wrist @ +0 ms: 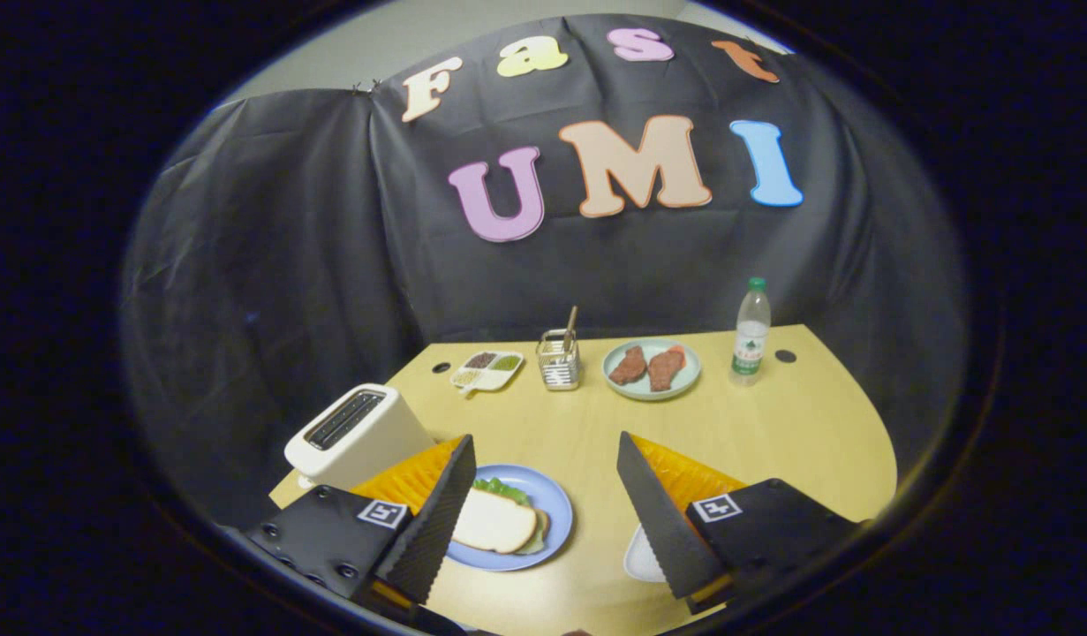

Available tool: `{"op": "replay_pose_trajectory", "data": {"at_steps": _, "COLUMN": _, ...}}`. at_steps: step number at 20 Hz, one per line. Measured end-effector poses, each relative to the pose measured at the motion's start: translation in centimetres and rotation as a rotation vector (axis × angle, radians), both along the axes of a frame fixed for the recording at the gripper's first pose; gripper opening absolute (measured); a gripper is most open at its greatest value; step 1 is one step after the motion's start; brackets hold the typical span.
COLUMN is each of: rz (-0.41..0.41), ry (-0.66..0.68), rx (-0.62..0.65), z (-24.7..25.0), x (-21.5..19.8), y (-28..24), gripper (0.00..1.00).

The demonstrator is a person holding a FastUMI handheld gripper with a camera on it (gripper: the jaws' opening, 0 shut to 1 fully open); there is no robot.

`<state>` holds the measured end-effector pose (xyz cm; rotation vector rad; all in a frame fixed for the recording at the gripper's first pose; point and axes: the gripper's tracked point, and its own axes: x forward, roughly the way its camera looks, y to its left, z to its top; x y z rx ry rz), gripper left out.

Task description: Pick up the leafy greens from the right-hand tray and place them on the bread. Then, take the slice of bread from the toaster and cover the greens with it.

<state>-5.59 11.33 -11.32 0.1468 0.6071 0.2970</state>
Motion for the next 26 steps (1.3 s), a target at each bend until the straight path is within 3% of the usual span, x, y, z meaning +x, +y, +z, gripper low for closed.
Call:
{"op": "replay_pose_trajectory", "data": {"at_steps": 12, "rz": -0.209, "ry": -0.346, "rx": -0.094, "z": 11.0, "x": -3.1, "y": -8.3, "gripper": 1.0}}
{"op": "replay_pose_trajectory", "data": {"at_steps": 20, "rz": -0.296, "ry": -0.422, "rx": -0.11, "z": 13.4, "x": -4.3, "y": -12.0, "gripper": 1.0}}
{"op": "replay_pose_trajectory", "data": {"at_steps": 26, "rz": -0.284, "ry": -0.442, "rx": -0.123, "z": 13.9, "x": -3.9, "y": -12.2, "gripper": 1.0}}
